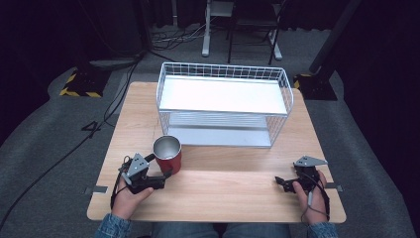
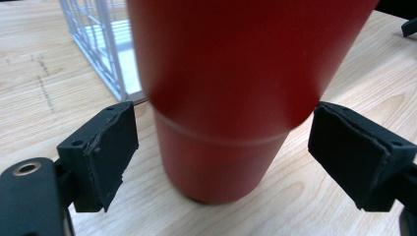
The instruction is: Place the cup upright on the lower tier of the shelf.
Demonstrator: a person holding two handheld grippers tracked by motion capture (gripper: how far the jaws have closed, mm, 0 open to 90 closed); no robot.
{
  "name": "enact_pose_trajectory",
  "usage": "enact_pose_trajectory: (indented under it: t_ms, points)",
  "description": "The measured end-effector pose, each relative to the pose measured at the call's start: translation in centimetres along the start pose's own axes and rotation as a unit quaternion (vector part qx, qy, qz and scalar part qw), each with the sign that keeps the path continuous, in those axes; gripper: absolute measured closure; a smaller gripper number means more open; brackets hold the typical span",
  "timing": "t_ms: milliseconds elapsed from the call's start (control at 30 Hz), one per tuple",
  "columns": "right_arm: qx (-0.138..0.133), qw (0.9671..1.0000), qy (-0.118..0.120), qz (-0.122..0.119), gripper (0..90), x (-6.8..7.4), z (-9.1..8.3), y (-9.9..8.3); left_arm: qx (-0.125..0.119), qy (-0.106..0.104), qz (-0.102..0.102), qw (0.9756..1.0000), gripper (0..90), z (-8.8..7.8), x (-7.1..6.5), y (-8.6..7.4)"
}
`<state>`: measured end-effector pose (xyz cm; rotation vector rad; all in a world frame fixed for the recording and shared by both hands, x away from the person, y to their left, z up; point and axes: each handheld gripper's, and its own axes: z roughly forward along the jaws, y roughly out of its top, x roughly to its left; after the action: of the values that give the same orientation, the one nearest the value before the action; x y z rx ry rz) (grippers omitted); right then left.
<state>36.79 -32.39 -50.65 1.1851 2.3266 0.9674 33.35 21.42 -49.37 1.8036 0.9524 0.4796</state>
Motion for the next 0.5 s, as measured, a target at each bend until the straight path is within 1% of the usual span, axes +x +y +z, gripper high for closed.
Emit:
enact_pose_trajectory:
  t_ms: [67, 100, 167, 233, 267, 300, 367, 433, 467, 500]
  points:
    - [0.0, 1.0, 0.0, 0.0, 0.2, 0.0, 0.0, 0.0, 0.003, -0.001, -0.002, 1.0, 12.1, 0.2, -0.1, 0.1]
    - [0.0, 1.0, 0.0, 0.0, 0.2, 0.0, 0.0, 0.0, 0.006, 0.0, -0.001, 1.0, 12.1, 0.6, -0.2, 0.3]
    - [0.0, 1.0, 0.0, 0.0, 0.2, 0.0, 0.0, 0.0, 0.013, 0.003, -0.006, 0.9999, 11.2, 1.1, -0.3, 0.6]
    - [0.0, 1.0, 0.0, 0.0, 0.3, 0.0, 0.0, 0.0, 0.009, 0.007, -0.008, 0.9999, 10.0, 1.5, -0.3, 0.7]
    - [0.0, 1.0, 0.0, 0.0, 0.2, 0.0, 0.0, 0.0, 0.008, 0.007, -0.012, 0.9999, 9.8, 1.6, -0.4, 0.7]
    - [0.0, 1.0, 0.0, 0.0, 0.3, 0.0, 0.0, 0.0, 0.009, 0.006, -0.01, 0.9999, 9.8, 1.8, -0.3, 0.7]
    - [0.0, 1.0, 0.0, 0.0, 0.2, 0.0, 0.0, 0.0, 0.007, 0.006, -0.015, 0.9999, 9.7, 2.1, -0.3, 0.7]
    - [0.0, 1.0, 0.0, 0.0, 0.2, 0.0, 0.0, 0.0, 0.006, 0.006, -0.013, 0.9999, 9.5, 2.2, -0.2, 0.7]
    - [0.0, 1.0, 0.0, 0.0, 0.2, 0.0, 0.0, 0.0, 0.007, 0.006, -0.017, 0.9998, 9.3, 2.4, -0.3, 0.8]
    - [0.0, 1.0, 0.0, 0.0, 0.3, 0.0, 0.0, 0.0, 0.011, 0.009, -0.015, 0.9998, 9.2, 2.5, -0.3, 0.8]
